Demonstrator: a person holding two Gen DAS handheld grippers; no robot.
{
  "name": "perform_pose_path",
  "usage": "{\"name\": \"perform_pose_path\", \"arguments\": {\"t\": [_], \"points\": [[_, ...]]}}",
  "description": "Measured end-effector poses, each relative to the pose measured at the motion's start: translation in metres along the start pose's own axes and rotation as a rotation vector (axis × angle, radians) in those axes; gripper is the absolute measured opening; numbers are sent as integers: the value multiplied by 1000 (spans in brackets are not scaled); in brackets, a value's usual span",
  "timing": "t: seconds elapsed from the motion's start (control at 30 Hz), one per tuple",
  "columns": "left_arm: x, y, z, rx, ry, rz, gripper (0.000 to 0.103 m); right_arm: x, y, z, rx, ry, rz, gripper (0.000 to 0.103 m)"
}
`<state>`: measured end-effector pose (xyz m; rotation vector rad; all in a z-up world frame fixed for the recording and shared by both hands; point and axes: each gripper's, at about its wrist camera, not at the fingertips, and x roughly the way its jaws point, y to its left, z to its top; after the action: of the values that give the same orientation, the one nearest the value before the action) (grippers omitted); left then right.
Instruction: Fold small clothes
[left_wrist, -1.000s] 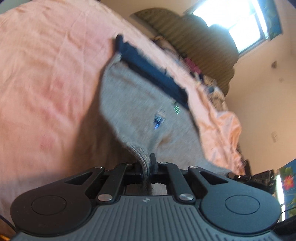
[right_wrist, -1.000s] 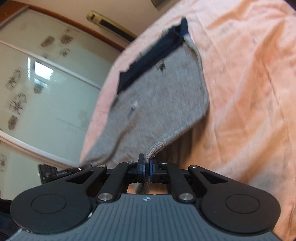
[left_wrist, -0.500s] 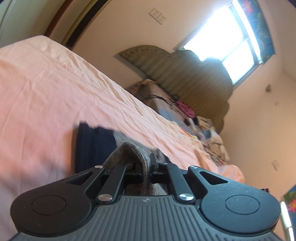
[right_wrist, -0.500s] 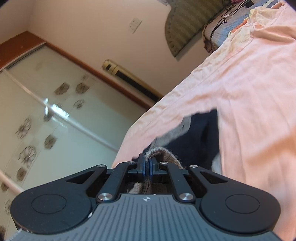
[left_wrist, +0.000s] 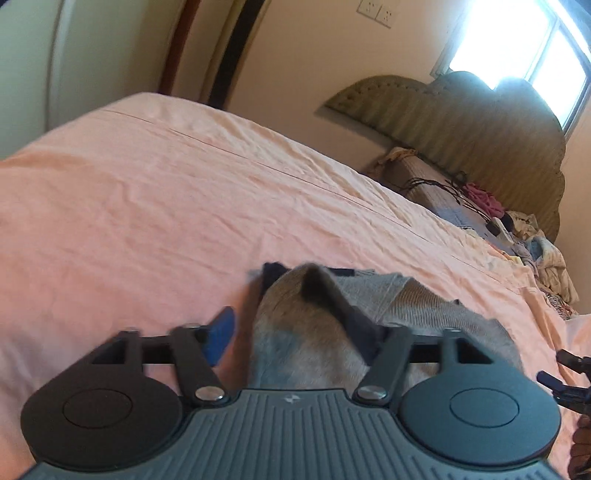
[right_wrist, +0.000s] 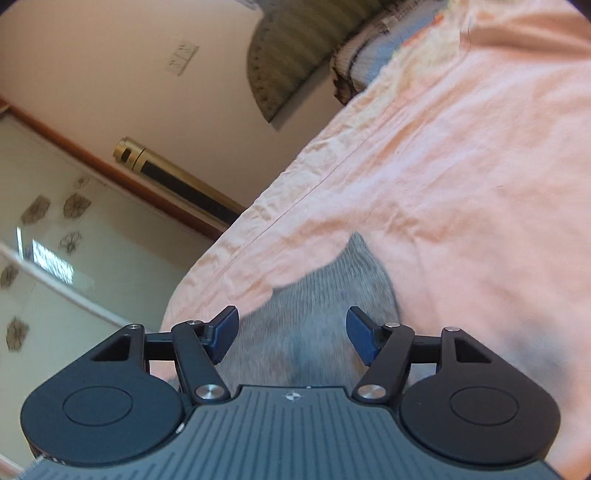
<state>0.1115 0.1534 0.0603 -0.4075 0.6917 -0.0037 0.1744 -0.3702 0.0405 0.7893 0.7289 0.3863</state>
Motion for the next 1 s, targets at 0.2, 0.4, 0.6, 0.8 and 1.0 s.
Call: {"name": "perform_pose_path", "arguments": {"t": [0.2,0.4,0.6,0.8,1.0], "points": [[-58,25,-62,-27,-39,-28,88,-95,-4,-73,-40,20,-29,80],[-24,-46,-22,314,-20,-54,88,-123,-19,-113,7,44,-106,81],[100,-99,11,583,51,230,88,-112,-5,-115,24,21,-34,88],[82,-63,50,299,-85,376,88,-114,6,-114,16,7,15,96],[-8,-7,-6,-44,-36,180,88,-122,-6,-127,59,25,8,96]]}}
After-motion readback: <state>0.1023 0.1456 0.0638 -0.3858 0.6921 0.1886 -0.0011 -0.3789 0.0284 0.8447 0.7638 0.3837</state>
